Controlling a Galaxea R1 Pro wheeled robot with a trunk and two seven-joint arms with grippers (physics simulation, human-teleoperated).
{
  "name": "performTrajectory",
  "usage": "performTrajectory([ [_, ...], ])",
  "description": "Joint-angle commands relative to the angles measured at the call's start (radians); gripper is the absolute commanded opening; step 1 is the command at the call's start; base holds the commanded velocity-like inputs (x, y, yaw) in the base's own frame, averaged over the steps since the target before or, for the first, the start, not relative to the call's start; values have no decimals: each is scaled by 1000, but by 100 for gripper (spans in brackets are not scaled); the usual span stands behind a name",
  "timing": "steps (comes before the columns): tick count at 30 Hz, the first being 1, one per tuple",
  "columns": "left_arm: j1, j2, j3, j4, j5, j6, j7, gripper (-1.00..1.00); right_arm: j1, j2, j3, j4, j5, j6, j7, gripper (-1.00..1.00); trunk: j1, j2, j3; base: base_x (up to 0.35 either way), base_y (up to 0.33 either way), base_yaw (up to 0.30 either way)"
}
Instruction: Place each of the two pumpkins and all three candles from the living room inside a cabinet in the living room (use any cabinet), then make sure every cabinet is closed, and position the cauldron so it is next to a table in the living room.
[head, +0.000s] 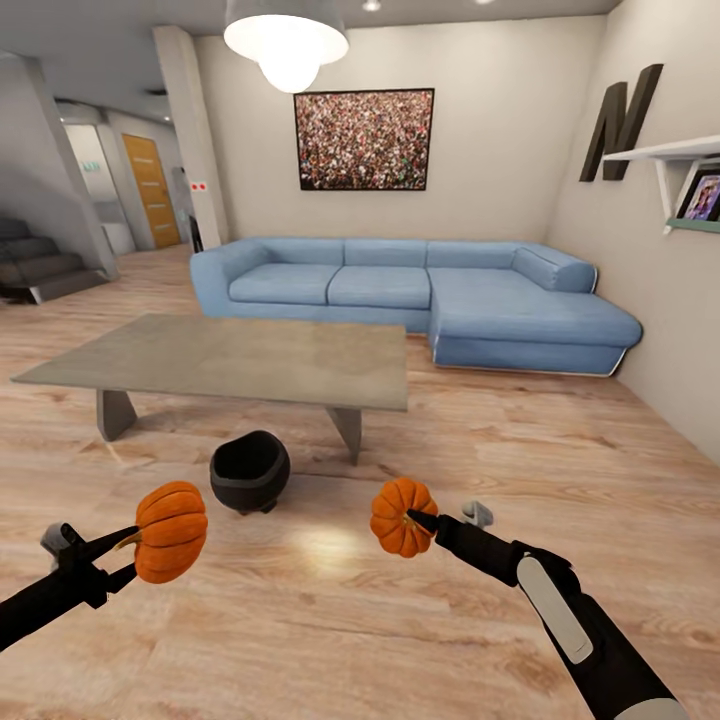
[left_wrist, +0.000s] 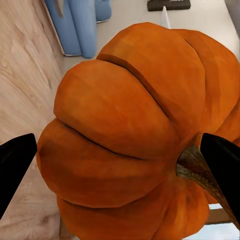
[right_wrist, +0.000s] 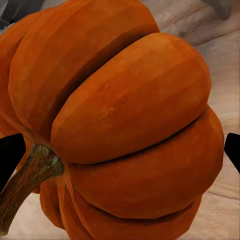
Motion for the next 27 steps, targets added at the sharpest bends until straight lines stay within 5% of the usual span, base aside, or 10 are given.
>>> performTrajectory([
  [1,-1,1,-6,1,5,8,-4,-100,0,-1,1,-1,-2,3,-3,-100,-4,7,2,0,0,139],
  [27,-1,1,-6,1,5,8,-3,-100,0,-1,4,-1,0,3,-5,-100,-104,189,84,0,0,263],
])
